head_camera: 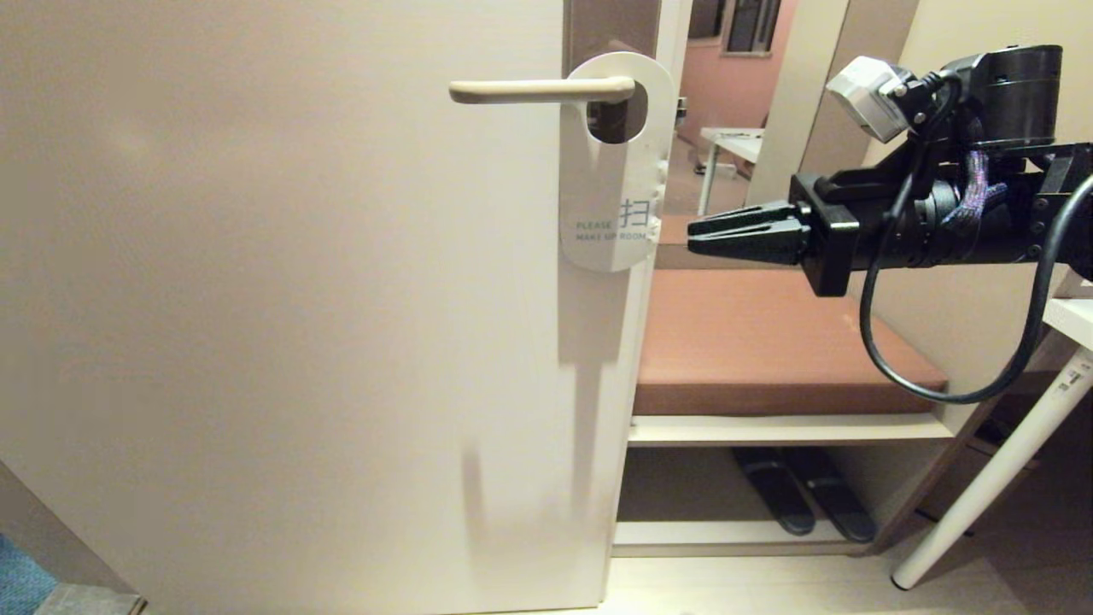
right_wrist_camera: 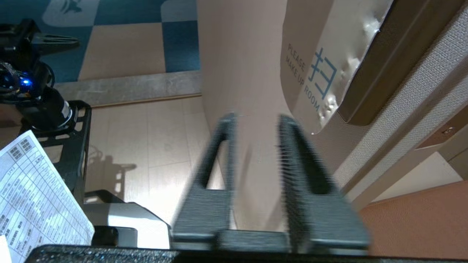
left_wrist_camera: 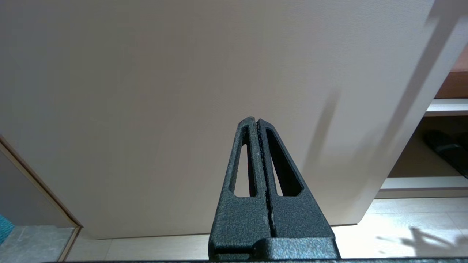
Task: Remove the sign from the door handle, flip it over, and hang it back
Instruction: Take down the sign
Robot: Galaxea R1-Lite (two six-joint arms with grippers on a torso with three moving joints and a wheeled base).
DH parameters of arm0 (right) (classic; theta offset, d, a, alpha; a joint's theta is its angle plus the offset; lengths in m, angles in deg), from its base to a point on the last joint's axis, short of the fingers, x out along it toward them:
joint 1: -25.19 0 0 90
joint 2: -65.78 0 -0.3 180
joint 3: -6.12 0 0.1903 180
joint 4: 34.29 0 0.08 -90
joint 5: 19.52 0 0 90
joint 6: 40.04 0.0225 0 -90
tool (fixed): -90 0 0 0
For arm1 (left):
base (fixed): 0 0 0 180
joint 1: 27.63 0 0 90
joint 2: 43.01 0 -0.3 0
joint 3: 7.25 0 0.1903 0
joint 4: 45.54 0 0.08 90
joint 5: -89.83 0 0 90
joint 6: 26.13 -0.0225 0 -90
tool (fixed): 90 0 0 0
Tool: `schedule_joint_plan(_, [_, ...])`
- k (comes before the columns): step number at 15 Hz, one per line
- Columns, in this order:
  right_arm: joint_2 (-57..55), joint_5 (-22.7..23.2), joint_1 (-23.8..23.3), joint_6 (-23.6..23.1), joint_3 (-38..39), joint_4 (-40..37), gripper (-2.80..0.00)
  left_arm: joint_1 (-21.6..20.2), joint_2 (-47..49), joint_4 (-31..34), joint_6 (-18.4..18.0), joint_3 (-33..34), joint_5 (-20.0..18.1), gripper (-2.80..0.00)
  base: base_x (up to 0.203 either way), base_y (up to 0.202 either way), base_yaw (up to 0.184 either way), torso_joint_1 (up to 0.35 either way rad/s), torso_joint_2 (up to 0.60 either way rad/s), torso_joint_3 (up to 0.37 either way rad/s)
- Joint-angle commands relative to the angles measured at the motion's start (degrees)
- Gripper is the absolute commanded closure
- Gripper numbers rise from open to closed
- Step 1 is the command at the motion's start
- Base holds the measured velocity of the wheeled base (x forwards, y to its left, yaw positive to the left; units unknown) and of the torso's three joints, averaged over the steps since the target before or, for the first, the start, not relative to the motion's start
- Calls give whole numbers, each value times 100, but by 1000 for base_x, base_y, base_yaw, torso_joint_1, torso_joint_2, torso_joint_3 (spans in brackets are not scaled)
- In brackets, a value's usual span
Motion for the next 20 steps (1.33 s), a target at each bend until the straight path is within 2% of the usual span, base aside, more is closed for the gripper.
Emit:
schedule_joint_plan(1, [-3,34,-6,-3,-5,-26,-280,3,9,-2,0,0,2,0,0,0,0,0,0,0])
schedule_joint_plan(14, [-560,68,-6,12,-745,-294,-280,-4,9,-2,-6,0,2,0,0,0,0,0,0,0])
schedule_joint_plan(20, [-698,454,9,15,-1031,-578,-280,-4,9,-2,-6,0,2,0,0,0,0,0,0,0])
